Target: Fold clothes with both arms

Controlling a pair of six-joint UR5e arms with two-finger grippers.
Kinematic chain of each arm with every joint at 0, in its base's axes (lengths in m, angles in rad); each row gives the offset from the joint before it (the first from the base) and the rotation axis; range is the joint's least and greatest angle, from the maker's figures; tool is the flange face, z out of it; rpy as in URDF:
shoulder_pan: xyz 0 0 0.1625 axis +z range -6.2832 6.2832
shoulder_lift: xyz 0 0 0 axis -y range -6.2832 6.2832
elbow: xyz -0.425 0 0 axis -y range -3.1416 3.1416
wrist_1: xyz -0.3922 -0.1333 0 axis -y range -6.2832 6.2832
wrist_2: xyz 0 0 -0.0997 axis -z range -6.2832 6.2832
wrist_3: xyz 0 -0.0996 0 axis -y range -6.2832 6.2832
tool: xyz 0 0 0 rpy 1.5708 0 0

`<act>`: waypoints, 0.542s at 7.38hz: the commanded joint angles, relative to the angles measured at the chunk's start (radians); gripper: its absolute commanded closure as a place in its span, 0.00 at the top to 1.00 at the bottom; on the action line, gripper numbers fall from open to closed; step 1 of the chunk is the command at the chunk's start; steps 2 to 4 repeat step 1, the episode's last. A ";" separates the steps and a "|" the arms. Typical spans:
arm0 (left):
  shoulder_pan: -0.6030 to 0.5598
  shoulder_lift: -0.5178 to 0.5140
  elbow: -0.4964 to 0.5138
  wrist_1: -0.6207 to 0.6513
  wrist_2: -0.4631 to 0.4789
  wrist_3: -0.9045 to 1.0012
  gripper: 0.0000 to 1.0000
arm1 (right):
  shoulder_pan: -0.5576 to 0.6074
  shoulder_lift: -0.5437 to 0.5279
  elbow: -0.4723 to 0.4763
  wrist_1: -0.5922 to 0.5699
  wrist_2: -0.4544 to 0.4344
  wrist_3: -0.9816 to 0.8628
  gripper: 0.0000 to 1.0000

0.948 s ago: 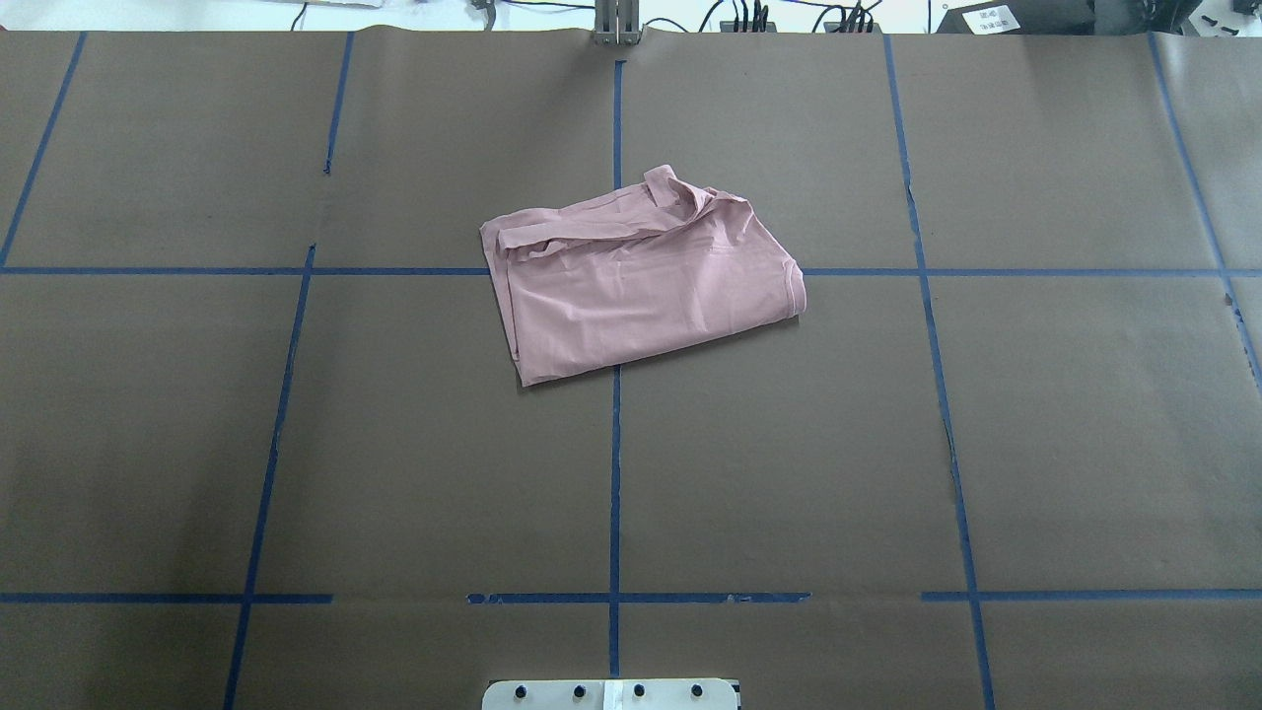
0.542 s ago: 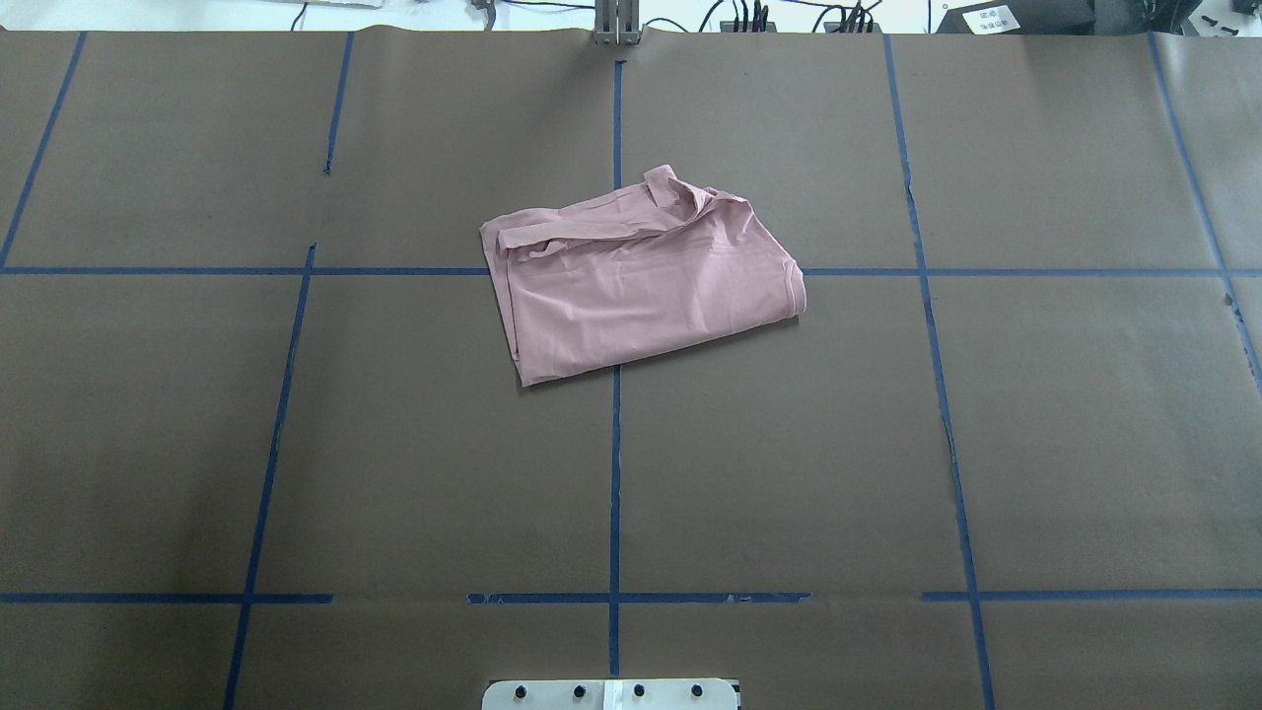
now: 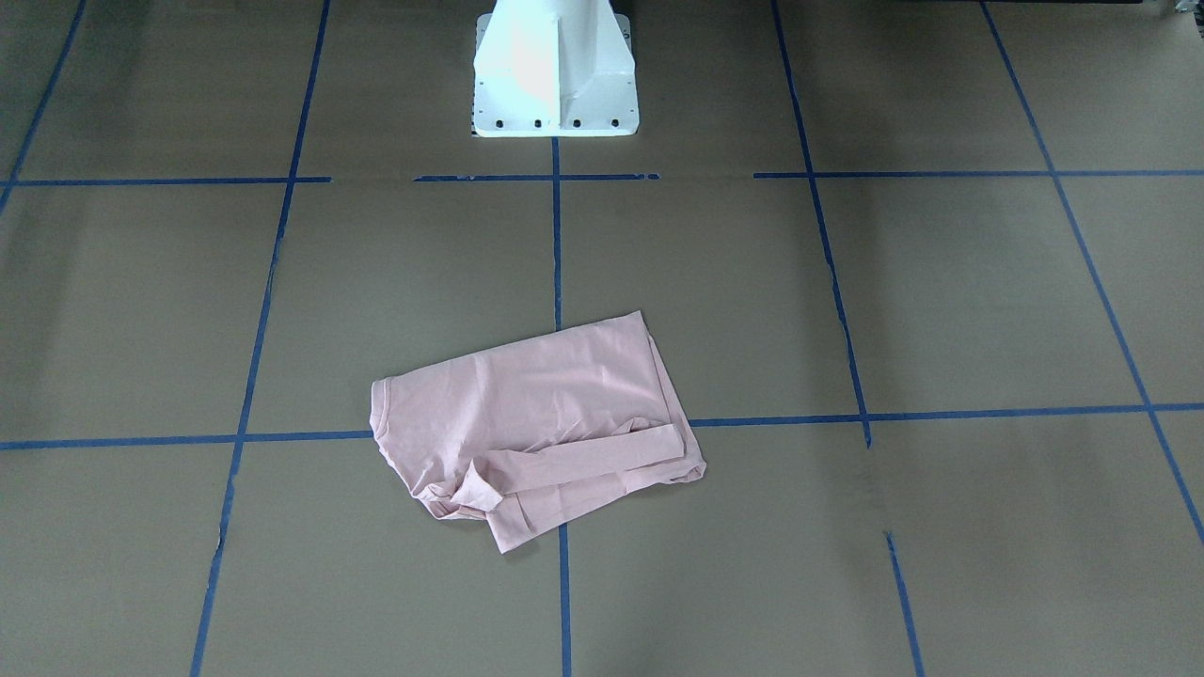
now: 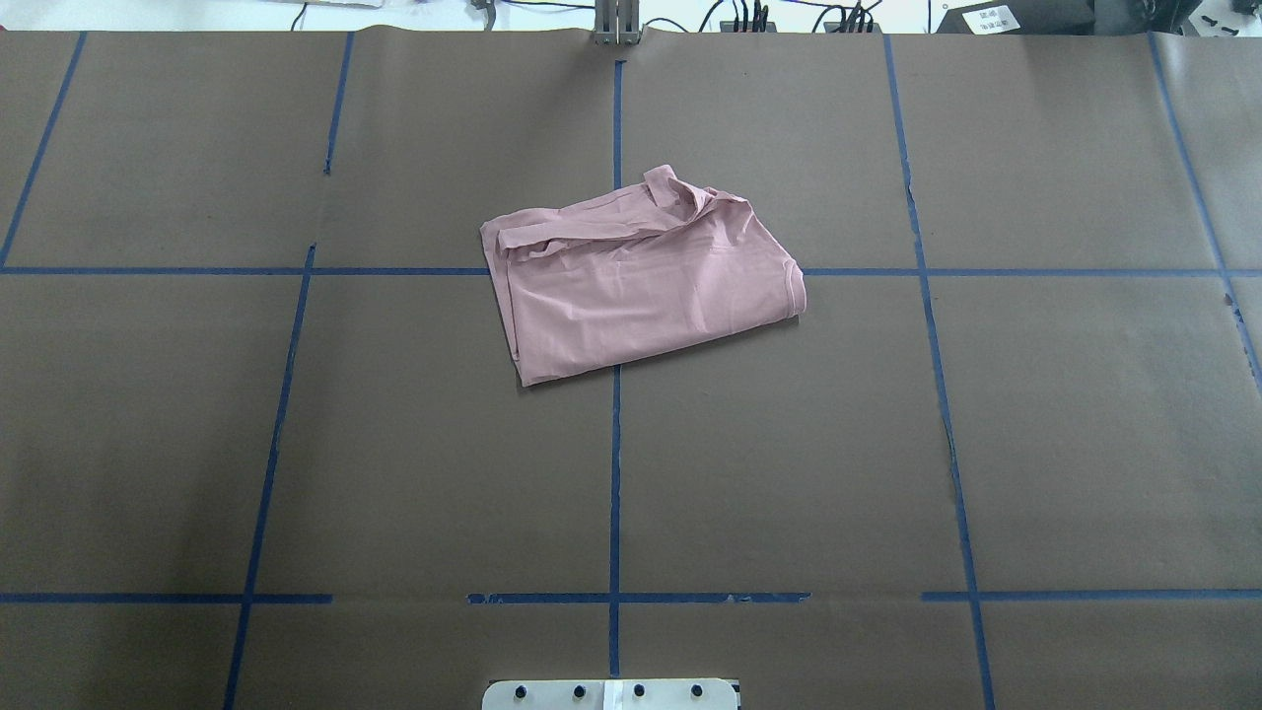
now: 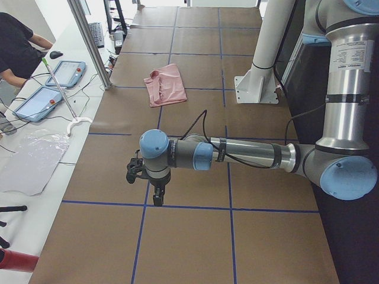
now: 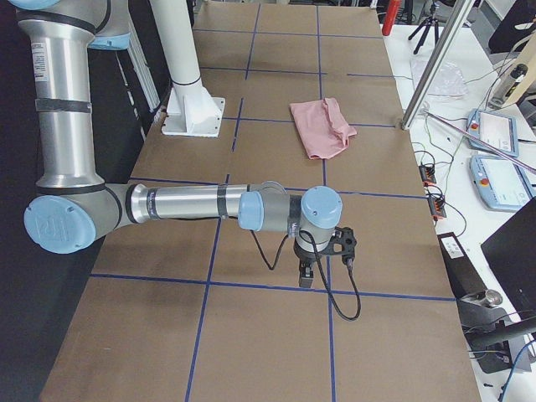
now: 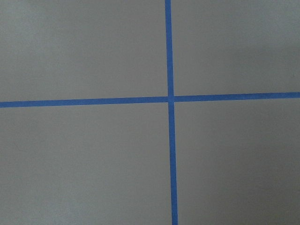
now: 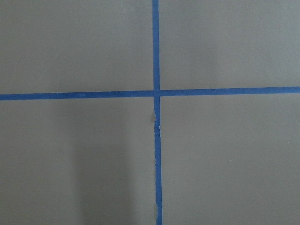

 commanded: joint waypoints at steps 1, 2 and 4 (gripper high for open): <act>0.000 0.000 0.001 0.000 0.000 0.000 1.00 | 0.000 0.000 0.000 0.000 0.000 0.000 1.00; 0.000 0.000 0.001 0.000 0.000 0.000 1.00 | 0.000 0.000 0.000 0.000 0.000 0.000 1.00; 0.000 0.000 0.001 0.000 0.000 0.000 1.00 | 0.000 0.000 0.000 0.000 0.000 0.000 1.00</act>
